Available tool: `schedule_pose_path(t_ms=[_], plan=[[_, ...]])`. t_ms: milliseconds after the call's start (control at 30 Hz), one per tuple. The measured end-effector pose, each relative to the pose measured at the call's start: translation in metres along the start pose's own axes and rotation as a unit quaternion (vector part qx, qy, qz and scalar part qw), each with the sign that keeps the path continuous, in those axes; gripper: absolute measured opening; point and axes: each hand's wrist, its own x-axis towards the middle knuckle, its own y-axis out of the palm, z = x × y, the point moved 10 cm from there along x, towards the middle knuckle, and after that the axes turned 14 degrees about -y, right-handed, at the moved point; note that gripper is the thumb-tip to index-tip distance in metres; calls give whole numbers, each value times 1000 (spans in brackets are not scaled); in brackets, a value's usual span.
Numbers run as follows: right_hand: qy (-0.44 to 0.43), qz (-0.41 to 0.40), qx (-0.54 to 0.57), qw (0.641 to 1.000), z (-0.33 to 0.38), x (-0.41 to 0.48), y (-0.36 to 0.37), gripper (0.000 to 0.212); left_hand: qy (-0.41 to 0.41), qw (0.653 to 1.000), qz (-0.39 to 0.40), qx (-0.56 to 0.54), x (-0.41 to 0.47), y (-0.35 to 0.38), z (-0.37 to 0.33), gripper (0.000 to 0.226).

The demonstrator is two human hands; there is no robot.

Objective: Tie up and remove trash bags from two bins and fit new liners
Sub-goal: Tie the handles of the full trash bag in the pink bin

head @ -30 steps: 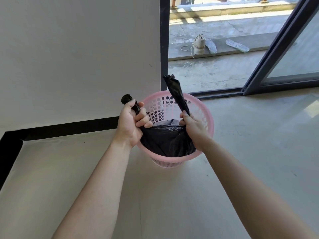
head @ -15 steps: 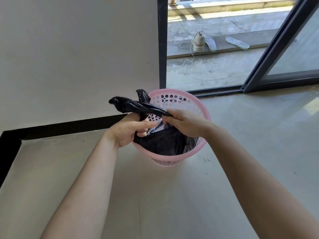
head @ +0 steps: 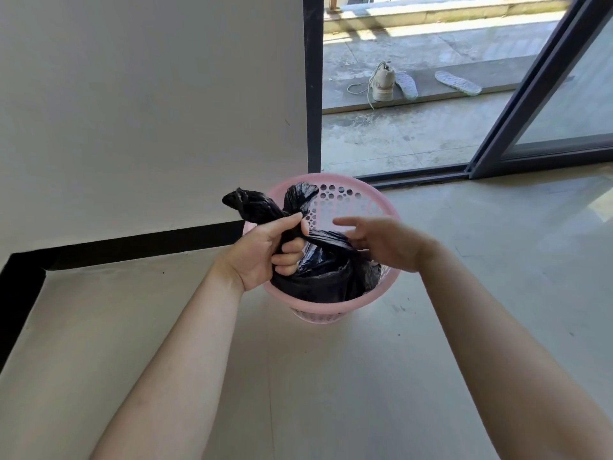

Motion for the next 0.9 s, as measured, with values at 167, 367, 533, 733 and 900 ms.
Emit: schedule_pose_path(t_ms=[167, 367, 533, 733, 900], plan=[[-23, -127, -26, 991, 18, 11, -10, 92, -2, 997, -36, 74, 3, 11, -1, 36], [-190, -236, 2, 953, 62, 12, -13, 22, 12, 993, -104, 49, 9, -3, -5, 38], [-269, -225, 58, 935, 85, 2, -11, 10, 60, 988, -116, -82, 9, -27, -12, 32], [-175, -7, 60, 983, 68, 4, 23, 10, 127, 948, -177, -232, -3, -61, -17, 23], [-30, 32, -136, 990, 18, 4, 15, 7, 148, 951, -183, -201, -13, -60, -20, 15]])
